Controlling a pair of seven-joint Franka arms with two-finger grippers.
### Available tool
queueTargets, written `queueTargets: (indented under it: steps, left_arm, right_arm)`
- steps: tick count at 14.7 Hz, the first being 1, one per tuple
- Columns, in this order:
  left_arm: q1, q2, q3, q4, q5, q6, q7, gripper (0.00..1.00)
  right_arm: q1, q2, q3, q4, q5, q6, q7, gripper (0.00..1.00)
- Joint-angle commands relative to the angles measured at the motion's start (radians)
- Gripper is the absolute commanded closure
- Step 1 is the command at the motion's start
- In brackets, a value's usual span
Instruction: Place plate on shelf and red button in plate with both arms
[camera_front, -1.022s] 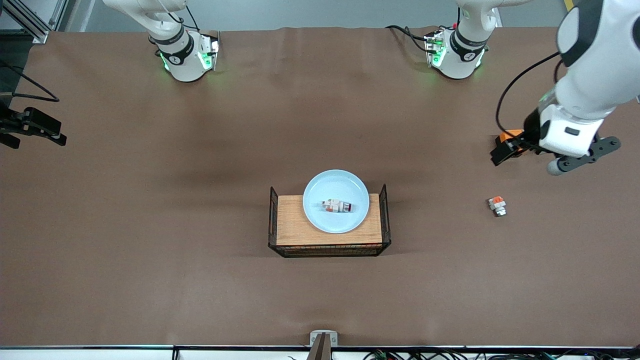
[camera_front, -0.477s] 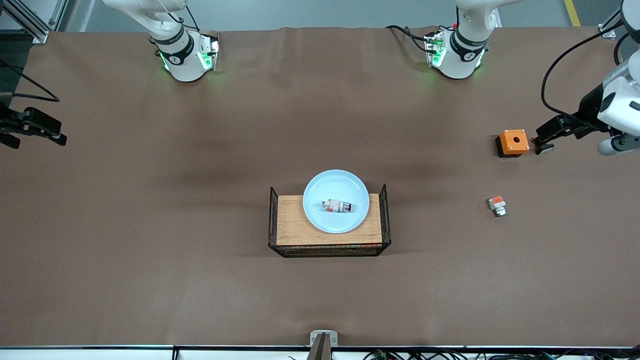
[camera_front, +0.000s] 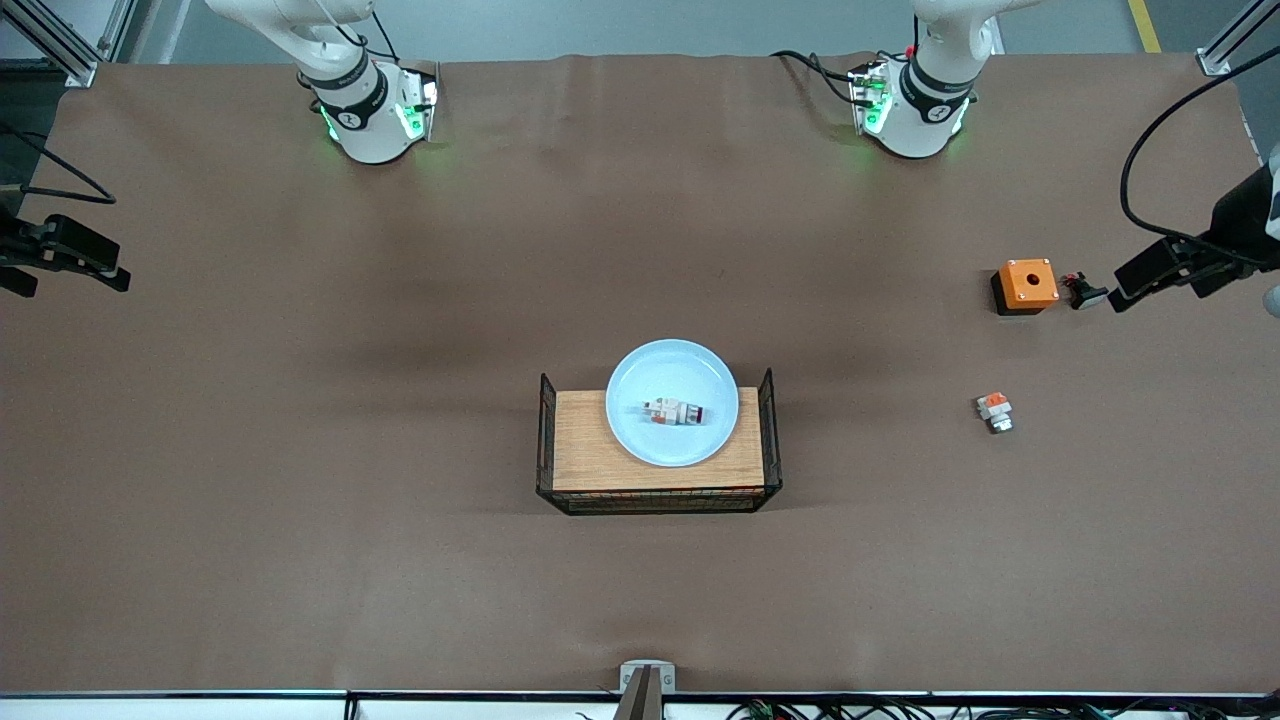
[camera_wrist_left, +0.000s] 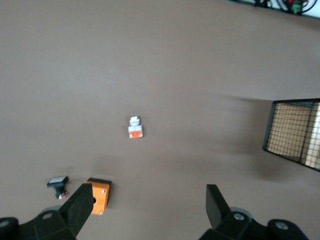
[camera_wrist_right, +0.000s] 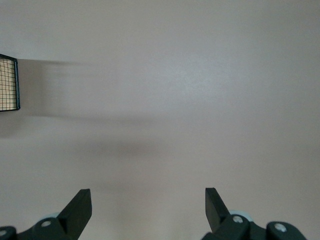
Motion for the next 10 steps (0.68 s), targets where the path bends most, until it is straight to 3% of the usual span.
queueTargets:
  steps: [1, 4, 10]
  left_arm:
    - [-0.14, 0.038, 0.137, 0.051, -0.009, -0.012, 0.015, 0.01]
    - [-0.275, 0.031, 0.287, 0.048, -0.011, -0.019, 0.015, 0.0]
    - [-0.248, -0.004, 0.285, 0.004, -0.015, -0.03, 0.027, 0.0]
  right_arm:
    - [-0.008, -0.013, -0.002, -0.005, 0.004, -0.002, -0.01, 0.0]
    - [-0.01, -0.012, -0.003, -0.005, 0.0, -0.001, -0.01, 0.0]
    - [-0.01, -0.013, 0.0, -0.003, -0.008, -0.002, -0.01, 0.0]
